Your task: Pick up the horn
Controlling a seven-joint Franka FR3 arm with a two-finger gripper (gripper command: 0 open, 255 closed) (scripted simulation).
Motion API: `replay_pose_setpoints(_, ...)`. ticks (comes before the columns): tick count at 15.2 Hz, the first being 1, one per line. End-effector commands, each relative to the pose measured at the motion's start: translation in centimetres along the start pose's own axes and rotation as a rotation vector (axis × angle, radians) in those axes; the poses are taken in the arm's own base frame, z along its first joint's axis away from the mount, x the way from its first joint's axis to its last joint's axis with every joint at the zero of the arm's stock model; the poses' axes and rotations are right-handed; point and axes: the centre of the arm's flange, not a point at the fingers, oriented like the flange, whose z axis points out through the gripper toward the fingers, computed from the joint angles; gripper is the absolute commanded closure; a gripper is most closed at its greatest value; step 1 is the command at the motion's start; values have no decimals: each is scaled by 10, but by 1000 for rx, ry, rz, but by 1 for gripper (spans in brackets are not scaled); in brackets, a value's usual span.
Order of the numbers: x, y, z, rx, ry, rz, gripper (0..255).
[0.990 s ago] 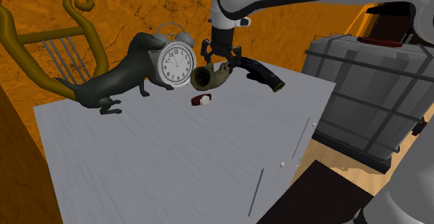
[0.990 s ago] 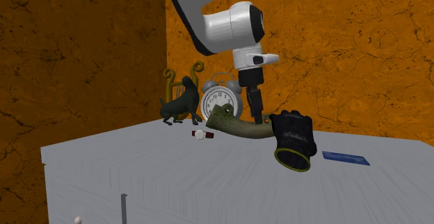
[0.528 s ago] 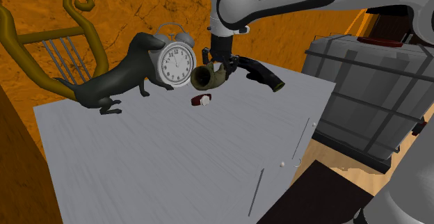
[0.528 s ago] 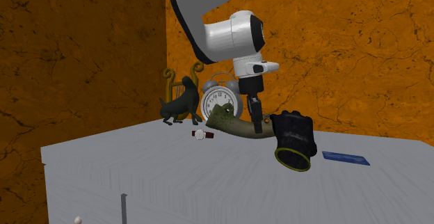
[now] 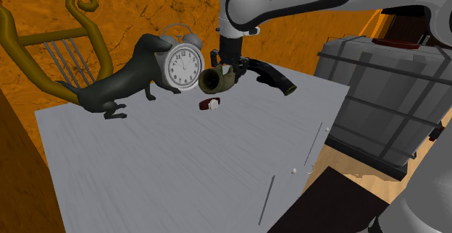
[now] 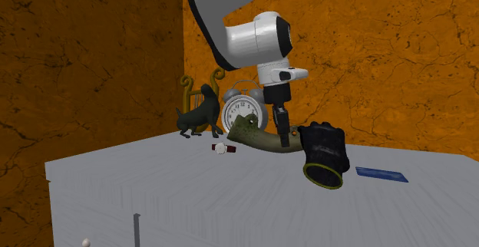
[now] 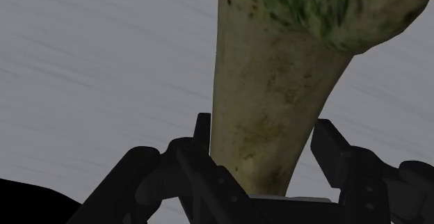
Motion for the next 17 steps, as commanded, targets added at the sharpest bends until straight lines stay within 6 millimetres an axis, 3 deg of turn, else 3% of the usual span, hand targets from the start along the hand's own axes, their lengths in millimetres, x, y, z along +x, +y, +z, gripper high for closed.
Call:
replay_pose_setpoints(1, 1, 0, -4, -1, -1, 0, 255)
replay_pose_setpoints(15, 13, -5, -77, -1, -1, 0, 255)
replay_pose_setpoints(17, 13, -5, -78, -1, -1, 0, 255)
